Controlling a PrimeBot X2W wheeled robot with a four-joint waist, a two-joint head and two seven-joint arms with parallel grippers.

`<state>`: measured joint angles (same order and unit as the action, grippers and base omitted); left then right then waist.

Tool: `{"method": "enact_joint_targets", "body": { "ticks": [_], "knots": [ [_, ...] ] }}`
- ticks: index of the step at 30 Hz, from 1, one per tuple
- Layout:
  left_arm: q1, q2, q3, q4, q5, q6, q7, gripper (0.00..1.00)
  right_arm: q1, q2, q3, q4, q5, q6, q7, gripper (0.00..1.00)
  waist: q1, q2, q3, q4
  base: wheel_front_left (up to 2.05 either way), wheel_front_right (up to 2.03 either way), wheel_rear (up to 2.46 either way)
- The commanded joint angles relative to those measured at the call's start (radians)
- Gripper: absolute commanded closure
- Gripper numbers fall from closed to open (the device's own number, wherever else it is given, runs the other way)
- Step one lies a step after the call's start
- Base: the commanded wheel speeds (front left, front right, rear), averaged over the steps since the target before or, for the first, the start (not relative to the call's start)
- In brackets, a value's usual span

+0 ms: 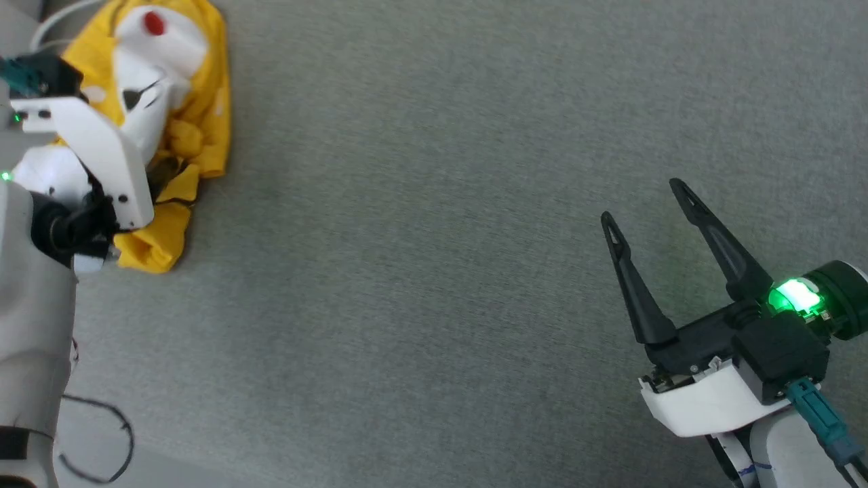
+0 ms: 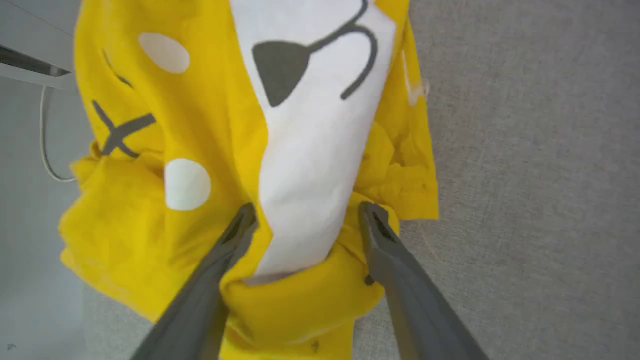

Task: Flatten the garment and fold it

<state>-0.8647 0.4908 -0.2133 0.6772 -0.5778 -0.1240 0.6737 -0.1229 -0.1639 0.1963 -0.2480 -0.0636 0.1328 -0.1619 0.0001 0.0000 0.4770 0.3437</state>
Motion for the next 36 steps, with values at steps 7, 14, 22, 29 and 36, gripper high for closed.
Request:
{"method": "enact_joint_targets", "body": {
  "ticks": [7,14,22,29,36],
  "knots": [
    [0.008,-0.005,-0.047,0.092,-0.096,-0.007,0.081,0.00,-0.012,0.006,-0.005,0.017,-0.001,-0.002,-0.020,0.00,-0.0001,0.0000,0.079,-0.091,0.00,0.00,0.00],
    [0.018,0.030,-0.054,0.086,-0.183,-0.007,0.020,1.00,-0.013,0.014,-0.018,0.049,-0.005,-0.002,-0.037,0.00,-0.0001,0.0000,0.031,-0.092,0.00,0.00,0.00],
    [-0.011,0.087,-0.019,0.032,-0.199,-0.004,-0.291,1.00,0.008,0.066,-0.086,0.115,0.005,-0.002,-0.064,0.00,-0.0001,0.0000,-0.102,-0.089,0.00,0.00,0.00],
    [-0.052,0.105,-0.023,-0.029,-0.099,0.015,-0.536,1.00,0.045,0.110,-0.211,0.191,0.019,-0.002,-0.083,0.00,-0.0001,0.0000,-0.241,-0.103,0.00,0.00,0.00],
    [-0.063,0.083,-0.069,-0.168,-0.025,0.020,-0.664,1.00,0.076,0.113,-0.270,0.259,0.053,-0.002,-0.092,0.00,-0.0001,0.0000,-0.363,-0.145,0.00,0.00,0.00]
  ]
}}
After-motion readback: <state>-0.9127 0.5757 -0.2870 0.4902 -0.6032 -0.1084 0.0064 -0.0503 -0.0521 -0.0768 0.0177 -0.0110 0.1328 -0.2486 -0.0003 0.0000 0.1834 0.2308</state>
